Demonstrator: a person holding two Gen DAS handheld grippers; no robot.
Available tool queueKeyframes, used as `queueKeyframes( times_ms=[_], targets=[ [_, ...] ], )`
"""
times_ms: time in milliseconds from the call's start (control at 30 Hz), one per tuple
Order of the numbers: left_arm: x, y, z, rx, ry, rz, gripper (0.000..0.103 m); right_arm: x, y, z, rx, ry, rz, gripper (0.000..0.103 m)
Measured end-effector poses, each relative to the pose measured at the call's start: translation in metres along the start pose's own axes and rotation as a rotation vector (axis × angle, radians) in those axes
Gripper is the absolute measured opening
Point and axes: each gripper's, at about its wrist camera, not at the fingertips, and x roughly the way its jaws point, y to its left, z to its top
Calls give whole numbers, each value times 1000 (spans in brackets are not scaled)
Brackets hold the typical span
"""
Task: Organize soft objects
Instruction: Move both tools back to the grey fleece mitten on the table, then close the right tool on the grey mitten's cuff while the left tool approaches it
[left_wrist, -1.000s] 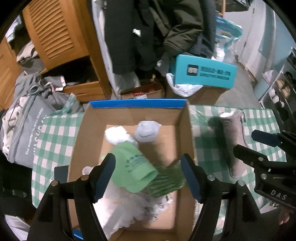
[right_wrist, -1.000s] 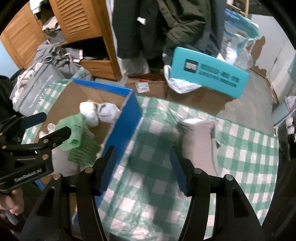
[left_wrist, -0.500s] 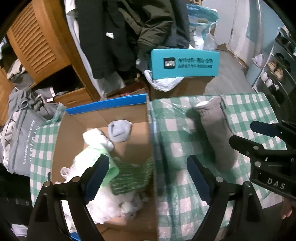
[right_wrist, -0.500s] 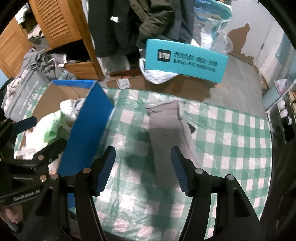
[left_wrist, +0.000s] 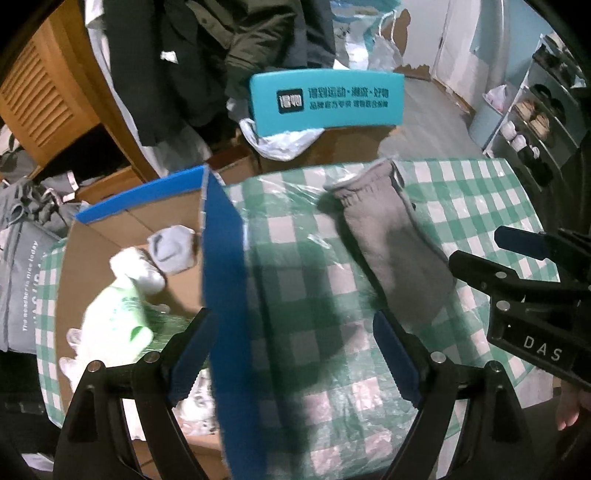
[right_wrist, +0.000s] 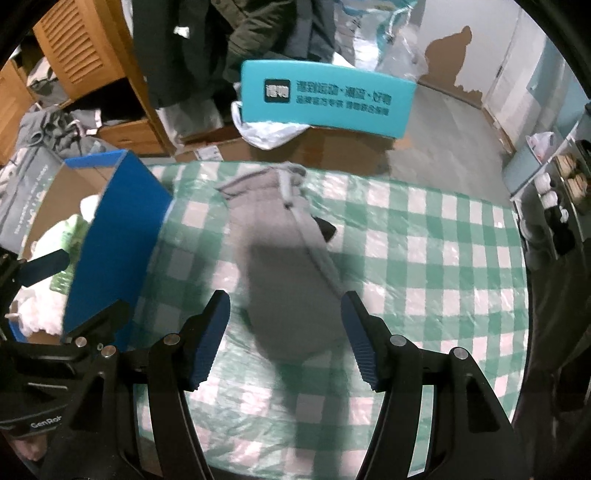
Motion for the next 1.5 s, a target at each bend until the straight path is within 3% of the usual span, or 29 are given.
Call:
queueKeyframes(
  times_ms=[667, 933, 1500],
  targets=[
    [63, -18, 8, -13, 118, 14, 87, 56, -20, 6, -8, 95, 49, 62],
    [72, -19, 14, 30, 106, 94, 87, 77, -13, 12, -17, 127, 73, 62],
    [88, -11, 14, 104, 108, 141, 95, 113, 0, 19, -61, 165, 60, 62]
  ],
)
